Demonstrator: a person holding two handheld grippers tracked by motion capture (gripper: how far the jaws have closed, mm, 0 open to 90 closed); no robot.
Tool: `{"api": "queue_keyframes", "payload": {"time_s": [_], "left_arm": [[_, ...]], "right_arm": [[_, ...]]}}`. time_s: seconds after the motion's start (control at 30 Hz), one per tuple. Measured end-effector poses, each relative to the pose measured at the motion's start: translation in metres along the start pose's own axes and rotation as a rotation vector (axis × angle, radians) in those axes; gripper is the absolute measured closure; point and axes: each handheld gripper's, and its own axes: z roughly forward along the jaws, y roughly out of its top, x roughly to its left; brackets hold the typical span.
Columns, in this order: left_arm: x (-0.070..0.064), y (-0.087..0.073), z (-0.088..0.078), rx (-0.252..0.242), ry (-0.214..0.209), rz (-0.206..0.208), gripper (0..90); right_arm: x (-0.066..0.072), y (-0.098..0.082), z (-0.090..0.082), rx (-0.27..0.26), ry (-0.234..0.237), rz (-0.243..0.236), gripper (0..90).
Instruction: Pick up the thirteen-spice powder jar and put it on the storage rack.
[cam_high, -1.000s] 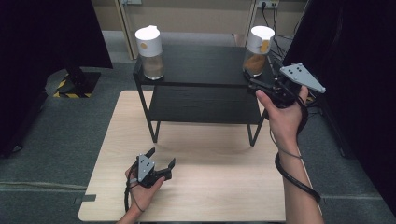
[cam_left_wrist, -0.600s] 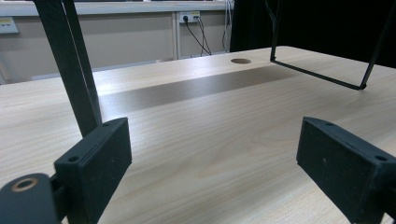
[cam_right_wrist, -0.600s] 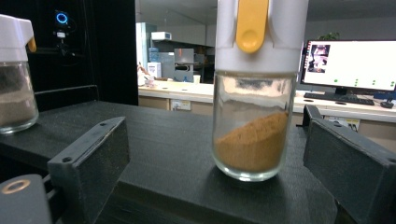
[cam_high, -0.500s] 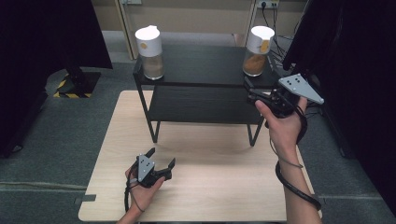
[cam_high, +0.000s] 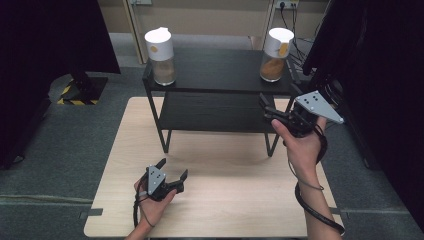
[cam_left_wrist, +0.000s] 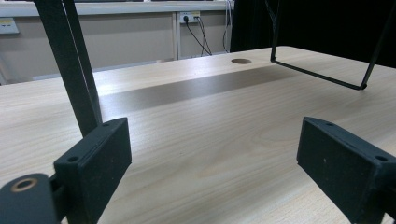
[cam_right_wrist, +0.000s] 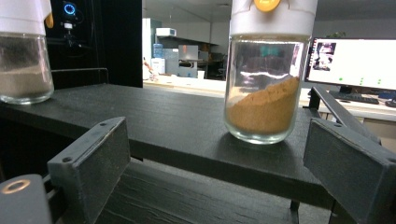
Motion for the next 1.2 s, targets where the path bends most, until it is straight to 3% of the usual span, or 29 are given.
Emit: {"api": "queue_keyframes", "payload": {"time_s": [1.2], "left_arm": [[-0.001, 0.000, 0.000, -0.001, 0.003, 0.007, 9.7]], "right_arm": [[-0.002, -0.046, -0.027, 0.067, 0.002, -0.001, 7.5]]}}
